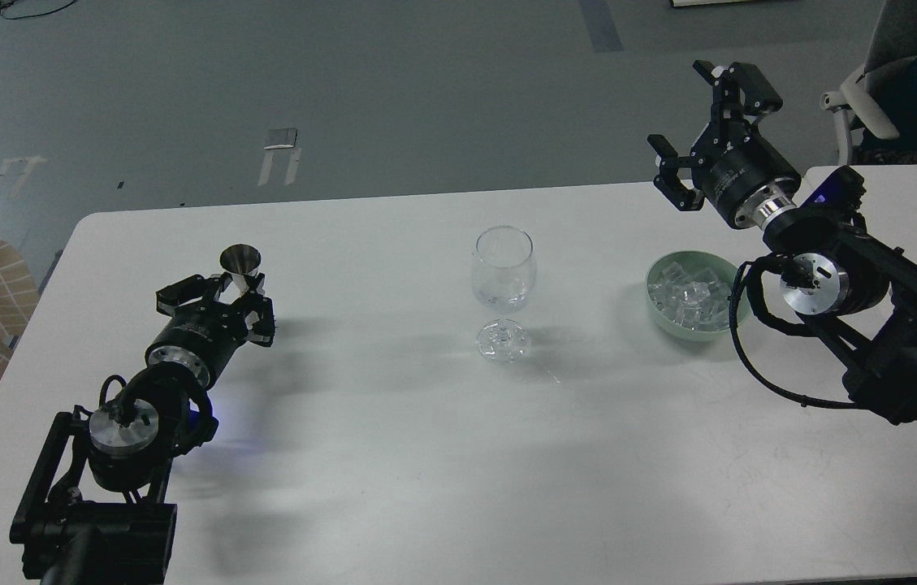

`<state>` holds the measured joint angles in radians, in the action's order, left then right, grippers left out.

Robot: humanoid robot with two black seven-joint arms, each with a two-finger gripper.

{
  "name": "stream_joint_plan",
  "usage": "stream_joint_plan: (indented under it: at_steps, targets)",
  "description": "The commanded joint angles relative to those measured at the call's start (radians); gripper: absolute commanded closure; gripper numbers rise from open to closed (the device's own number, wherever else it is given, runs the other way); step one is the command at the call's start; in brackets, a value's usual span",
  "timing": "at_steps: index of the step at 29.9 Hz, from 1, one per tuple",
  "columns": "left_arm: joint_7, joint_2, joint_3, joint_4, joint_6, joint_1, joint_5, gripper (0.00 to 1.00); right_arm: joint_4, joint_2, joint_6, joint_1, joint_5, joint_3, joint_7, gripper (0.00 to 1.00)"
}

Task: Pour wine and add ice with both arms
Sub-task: 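Bring the jigger back and lower it onto the table with left gripper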

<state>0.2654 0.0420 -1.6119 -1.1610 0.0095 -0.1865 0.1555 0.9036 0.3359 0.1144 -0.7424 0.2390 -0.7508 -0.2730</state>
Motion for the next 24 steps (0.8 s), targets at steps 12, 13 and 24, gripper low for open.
stream_joint_plan:
  at_steps: [12,13,24]
  targets:
    - [0.003,0.006,0.001,0.003,0.001,-0.001,0.001,0.57,0.0,-0.008,-0.001,0.0,0.003,0.001,0.0,0.0]
    - [0.003,0.006,0.001,0.003,0.001,-0.001,0.001,0.57,0.0,-0.008,-0.001,-0.002,0.003,0.001,0.0,0.0]
    - [0.006,0.007,0.001,0.012,0.001,-0.001,0.001,0.52,0.0,-0.009,-0.001,0.0,0.003,0.001,0.0,0.0]
